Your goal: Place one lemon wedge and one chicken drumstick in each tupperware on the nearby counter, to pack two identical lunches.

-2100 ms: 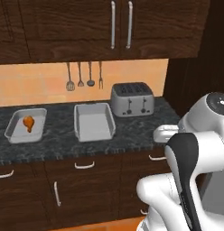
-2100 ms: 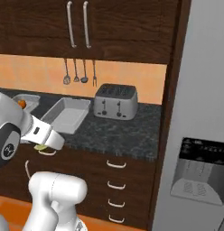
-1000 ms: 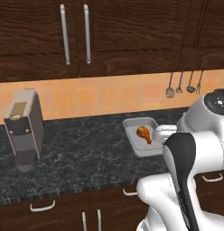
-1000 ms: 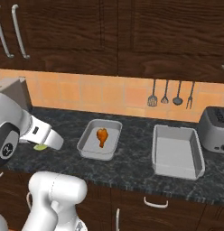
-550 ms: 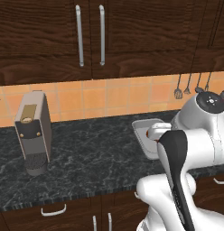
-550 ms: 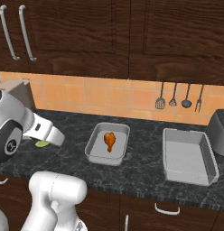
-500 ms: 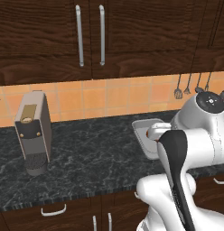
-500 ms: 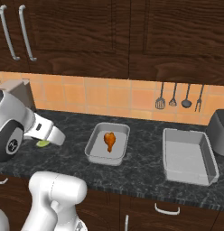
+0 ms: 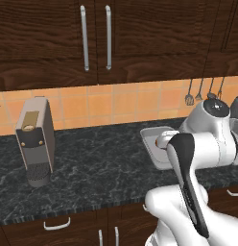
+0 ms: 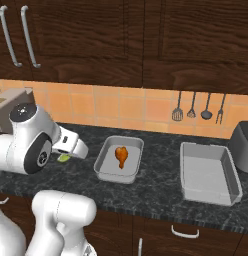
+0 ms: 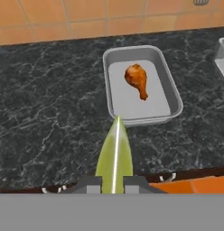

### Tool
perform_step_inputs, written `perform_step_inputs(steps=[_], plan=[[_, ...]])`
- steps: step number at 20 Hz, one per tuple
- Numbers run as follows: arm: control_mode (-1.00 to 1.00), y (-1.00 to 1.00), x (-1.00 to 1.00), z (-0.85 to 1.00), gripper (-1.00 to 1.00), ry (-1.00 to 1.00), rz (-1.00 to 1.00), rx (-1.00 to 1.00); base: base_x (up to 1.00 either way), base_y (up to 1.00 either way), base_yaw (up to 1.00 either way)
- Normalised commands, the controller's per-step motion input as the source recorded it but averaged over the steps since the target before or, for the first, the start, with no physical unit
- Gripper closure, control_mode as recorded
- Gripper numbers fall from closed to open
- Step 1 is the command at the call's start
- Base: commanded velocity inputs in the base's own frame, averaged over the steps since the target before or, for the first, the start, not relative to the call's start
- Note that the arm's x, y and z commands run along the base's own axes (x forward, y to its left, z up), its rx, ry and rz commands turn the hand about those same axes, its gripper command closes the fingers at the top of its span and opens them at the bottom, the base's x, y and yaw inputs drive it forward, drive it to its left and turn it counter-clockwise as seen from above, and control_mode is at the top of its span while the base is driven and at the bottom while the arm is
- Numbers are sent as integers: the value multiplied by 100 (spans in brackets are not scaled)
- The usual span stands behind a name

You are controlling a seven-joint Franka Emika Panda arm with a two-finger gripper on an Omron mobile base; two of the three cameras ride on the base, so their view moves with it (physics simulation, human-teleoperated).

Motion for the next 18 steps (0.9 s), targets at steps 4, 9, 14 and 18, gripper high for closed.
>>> perform_step_inputs(steps=[4,9,14,18], plan=[[-100,-39,99,-62,100,3,8,0,0,0,0],[-100,-25,100,-56,100,9,10,-2,0,0,0],[-100,-11,95,-80,100,12,10,-6,0,0,0],[-100,-22,85,-34,100,3,11,-6,0,0,0]])
